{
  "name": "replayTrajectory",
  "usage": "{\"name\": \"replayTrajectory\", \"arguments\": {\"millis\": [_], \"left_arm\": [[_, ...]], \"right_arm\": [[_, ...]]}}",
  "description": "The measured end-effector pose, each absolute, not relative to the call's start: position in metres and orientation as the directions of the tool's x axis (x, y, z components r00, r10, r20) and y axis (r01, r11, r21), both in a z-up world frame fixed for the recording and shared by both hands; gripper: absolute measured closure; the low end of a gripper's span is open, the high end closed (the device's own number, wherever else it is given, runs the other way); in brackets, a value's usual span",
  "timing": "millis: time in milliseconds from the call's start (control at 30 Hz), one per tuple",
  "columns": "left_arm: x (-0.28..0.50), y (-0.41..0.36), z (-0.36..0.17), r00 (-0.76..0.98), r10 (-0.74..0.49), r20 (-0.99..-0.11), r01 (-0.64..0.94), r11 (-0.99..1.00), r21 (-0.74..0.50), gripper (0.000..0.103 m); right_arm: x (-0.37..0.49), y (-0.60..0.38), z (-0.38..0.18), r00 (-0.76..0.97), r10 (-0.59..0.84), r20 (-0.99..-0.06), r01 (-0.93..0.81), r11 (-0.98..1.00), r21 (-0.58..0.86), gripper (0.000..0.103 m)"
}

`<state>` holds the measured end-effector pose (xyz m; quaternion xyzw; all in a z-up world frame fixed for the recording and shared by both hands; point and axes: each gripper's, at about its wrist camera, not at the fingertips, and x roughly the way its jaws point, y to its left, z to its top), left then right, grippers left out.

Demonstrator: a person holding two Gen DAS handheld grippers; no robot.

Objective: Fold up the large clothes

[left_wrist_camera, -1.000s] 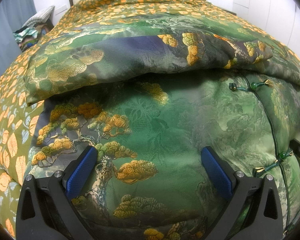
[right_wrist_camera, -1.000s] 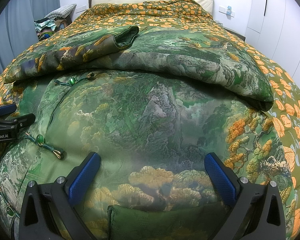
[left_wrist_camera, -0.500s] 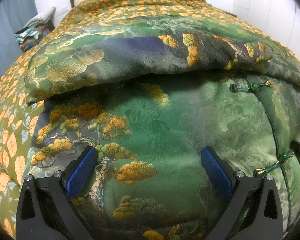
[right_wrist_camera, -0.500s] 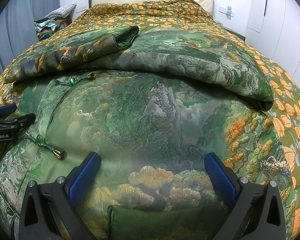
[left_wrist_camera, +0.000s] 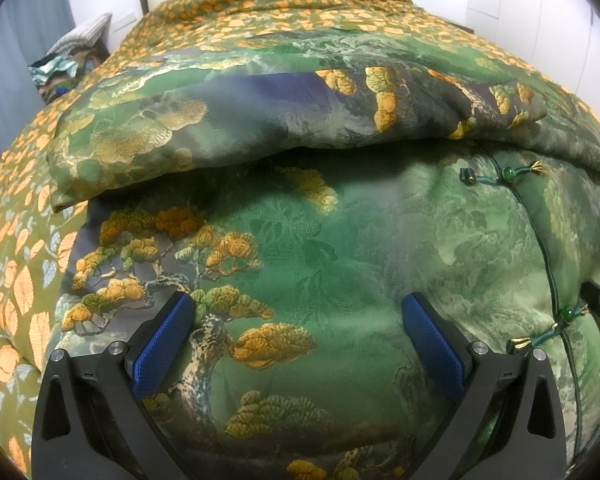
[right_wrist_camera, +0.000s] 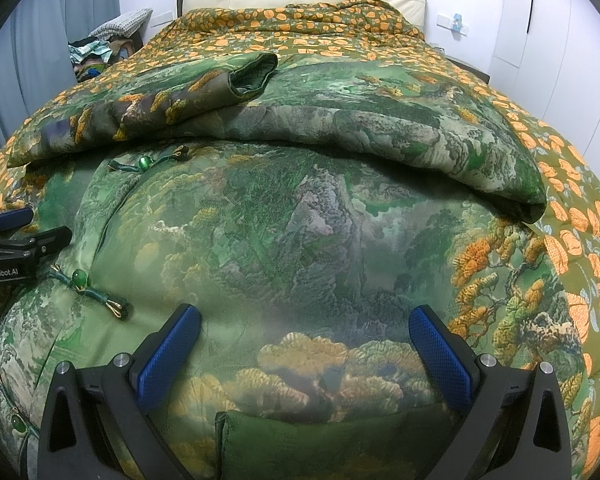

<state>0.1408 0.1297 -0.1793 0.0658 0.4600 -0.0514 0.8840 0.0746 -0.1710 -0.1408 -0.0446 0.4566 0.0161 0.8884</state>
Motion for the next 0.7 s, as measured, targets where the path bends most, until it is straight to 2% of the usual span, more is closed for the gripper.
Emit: {"name": "replayTrajectory", "arguments": {"millis": [133,300,400,533,700], "left_arm": [[0.142,0.133,-0.176,0.548,-0.049,-0.835,0.15,0.988,0.04,0.0],[0.149,0.134,-0.164,0.38,-0.089,-0.921,0.186,0.982,-0.018,0.0],[0.134,0.146,-0.137,0.376,-0.159,-0.913,0.213,0.974,-0.081,0.001],[0.102,0.18,-0.095,0.421,-0.211,-0.882,0.228,0.966,-0.121,0.001],[0.061,0.235,-0.083,0.341,-0.264,-0.902,0.201,0.958,-0.205,0.001]], "right_arm": [[0.075,-0.171,-0.141,0.579,-0.009,-0.815,-0.071,0.996,-0.062,0.0],[0.078,-0.171,-0.142,0.573,-0.004,-0.819,-0.074,0.996,-0.057,0.0],[0.082,-0.173,-0.141,0.548,0.014,-0.836,-0.095,0.994,-0.045,0.0],[0.084,-0.19,-0.122,0.506,0.15,-0.849,-0.142,0.986,0.09,0.0],[0.057,-0.248,-0.059,0.596,0.281,-0.752,-0.124,0.958,0.26,0.0]]}}
